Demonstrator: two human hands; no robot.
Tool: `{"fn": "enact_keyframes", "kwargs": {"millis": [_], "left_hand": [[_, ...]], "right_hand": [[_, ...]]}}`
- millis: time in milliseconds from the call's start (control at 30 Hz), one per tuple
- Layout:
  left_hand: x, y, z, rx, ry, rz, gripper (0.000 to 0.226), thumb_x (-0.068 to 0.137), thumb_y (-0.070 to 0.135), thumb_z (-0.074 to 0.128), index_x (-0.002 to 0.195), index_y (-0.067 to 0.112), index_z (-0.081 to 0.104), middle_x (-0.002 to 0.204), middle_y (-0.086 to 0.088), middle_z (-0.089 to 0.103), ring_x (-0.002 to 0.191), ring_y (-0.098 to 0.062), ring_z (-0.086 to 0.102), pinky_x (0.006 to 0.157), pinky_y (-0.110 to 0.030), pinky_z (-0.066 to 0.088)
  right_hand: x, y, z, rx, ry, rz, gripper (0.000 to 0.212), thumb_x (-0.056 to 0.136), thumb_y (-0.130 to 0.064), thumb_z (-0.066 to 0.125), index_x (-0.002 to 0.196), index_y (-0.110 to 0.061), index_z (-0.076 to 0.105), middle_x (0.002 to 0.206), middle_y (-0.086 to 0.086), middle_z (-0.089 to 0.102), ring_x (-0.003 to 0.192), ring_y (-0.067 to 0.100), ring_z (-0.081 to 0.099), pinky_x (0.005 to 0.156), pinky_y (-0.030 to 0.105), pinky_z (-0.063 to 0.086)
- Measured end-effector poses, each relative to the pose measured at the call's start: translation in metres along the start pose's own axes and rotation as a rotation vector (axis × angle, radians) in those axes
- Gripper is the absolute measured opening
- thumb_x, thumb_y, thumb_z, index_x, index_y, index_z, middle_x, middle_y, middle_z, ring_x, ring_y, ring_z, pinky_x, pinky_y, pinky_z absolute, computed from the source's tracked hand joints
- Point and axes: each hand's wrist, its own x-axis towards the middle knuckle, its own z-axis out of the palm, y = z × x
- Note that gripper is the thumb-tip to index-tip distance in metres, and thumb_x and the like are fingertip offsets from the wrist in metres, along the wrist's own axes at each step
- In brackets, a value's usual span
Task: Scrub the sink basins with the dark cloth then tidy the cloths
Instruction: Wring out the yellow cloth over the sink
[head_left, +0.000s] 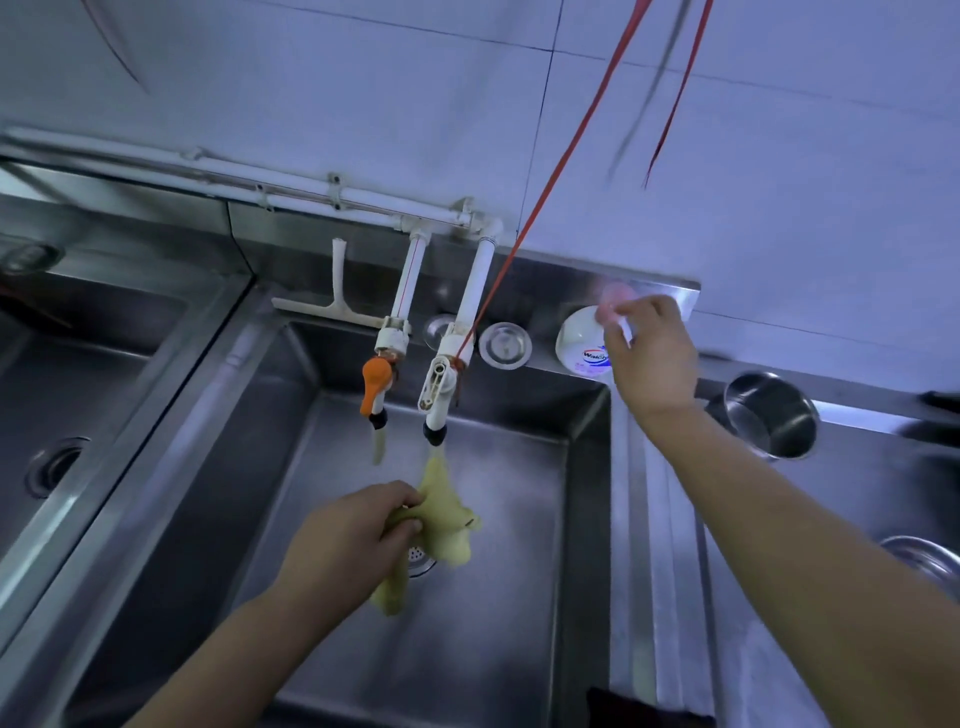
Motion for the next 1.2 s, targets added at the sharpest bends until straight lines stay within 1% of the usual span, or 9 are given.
{"fn": "enact_keyframes", "kwargs": {"millis": [100,233,367,500,567,633,833,1100,1200], "left_hand": [[-0.012,-0.007,-0.005,-0.027,0.027,0.048,0.015,0.087,0.027,0.062,0.101,0.032,0.063,0.091,0.017,0.064,0.088,-0.01,0.06,0.064,-0.012,0.035],[-0.037,-0.019,-0.022,-0.066,0.045,0.103,0.017,0.081,0.041,0.052,0.092,0.033,0.063,0.079,0.019,0.059,0.08,-0.01,0.059,0.061,-0.015,0.036],[-0.071,-0.041,-0.045,-0.152,0.069,0.133,0.01,0.074,0.04,0.048,0.078,0.036,0.056,0.074,0.011,0.061,0.07,-0.006,0.055,0.062,-0.026,0.041],[-0.116,-0.07,-0.072,-0.146,0.108,0.113,0.008,0.085,0.028,0.058,0.079,0.031,0.056,0.072,0.007,0.059,0.069,-0.007,0.054,0.06,-0.03,0.043],[-0.138,-0.088,-0.085,-0.136,0.135,0.096,0.004,0.086,0.026,0.059,0.086,0.03,0.059,0.075,0.008,0.061,0.071,-0.009,0.056,0.062,-0.029,0.044],[-0.157,-0.106,-0.096,-0.129,0.166,0.073,0.006,0.087,0.029,0.059,0.092,0.032,0.058,0.078,0.013,0.06,0.075,-0.01,0.055,0.061,-0.022,0.042],[-0.206,-0.155,-0.116,-0.247,0.346,-0.051,0.047,0.085,0.026,0.063,0.129,0.023,0.048,0.117,0.011,0.053,0.102,-0.013,0.055,0.087,-0.034,0.047],[-0.254,-0.166,-0.108,-0.321,0.35,-0.037,0.036,0.074,0.043,0.072,0.097,0.028,0.049,0.097,0.017,0.051,0.092,-0.006,0.056,0.078,-0.033,0.048],[-0.257,-0.159,-0.104,-0.294,0.351,-0.012,0.042,0.072,0.049,0.072,0.099,0.025,0.049,0.102,0.015,0.051,0.095,-0.007,0.054,0.078,-0.029,0.046]], "right_hand": [[-0.064,-0.022,0.002,0.145,-0.105,-0.129,0.014,0.086,-0.009,0.061,0.096,-0.012,0.069,0.104,0.004,0.063,0.083,0.024,0.06,0.066,0.028,0.041],[-0.159,-0.066,0.004,0.255,-0.249,-0.193,0.007,0.086,-0.013,0.062,0.084,-0.015,0.068,0.084,-0.006,0.059,0.069,0.009,0.053,0.063,0.026,0.045],[-0.232,-0.119,0.0,0.311,-0.469,-0.001,0.021,0.093,-0.032,0.052,0.08,-0.019,0.062,0.075,-0.007,0.057,0.068,0.008,0.052,0.064,0.029,0.043],[-0.273,-0.178,-0.008,0.583,-0.585,0.255,0.024,0.089,-0.026,0.063,0.069,-0.012,0.062,0.06,-0.004,0.057,0.051,0.001,0.047,0.051,0.019,0.038],[-0.287,-0.209,-0.011,0.658,-0.589,0.299,0.022,0.084,-0.022,0.069,0.066,-0.012,0.061,0.058,-0.004,0.055,0.051,0.003,0.047,0.05,0.015,0.038],[-0.295,-0.237,-0.015,0.691,-0.561,0.29,0.021,0.083,-0.023,0.069,0.068,-0.011,0.061,0.063,0.001,0.055,0.059,0.01,0.048,0.057,0.023,0.04],[-0.316,-0.315,-0.024,0.468,-0.452,0.007,0.021,0.09,-0.027,0.058,0.075,-0.013,0.054,0.066,-0.001,0.059,0.064,0.015,0.054,0.065,0.033,0.047],[-0.334,-0.377,-0.04,0.406,-0.356,-0.072,0.025,0.086,-0.03,0.062,0.067,-0.016,0.055,0.062,-0.005,0.058,0.055,0.009,0.049,0.056,0.027,0.043],[-0.335,-0.387,-0.047,0.383,-0.302,-0.069,0.025,0.086,-0.031,0.059,0.07,-0.012,0.055,0.062,-0.003,0.058,0.058,0.013,0.051,0.058,0.029,0.043]]}}
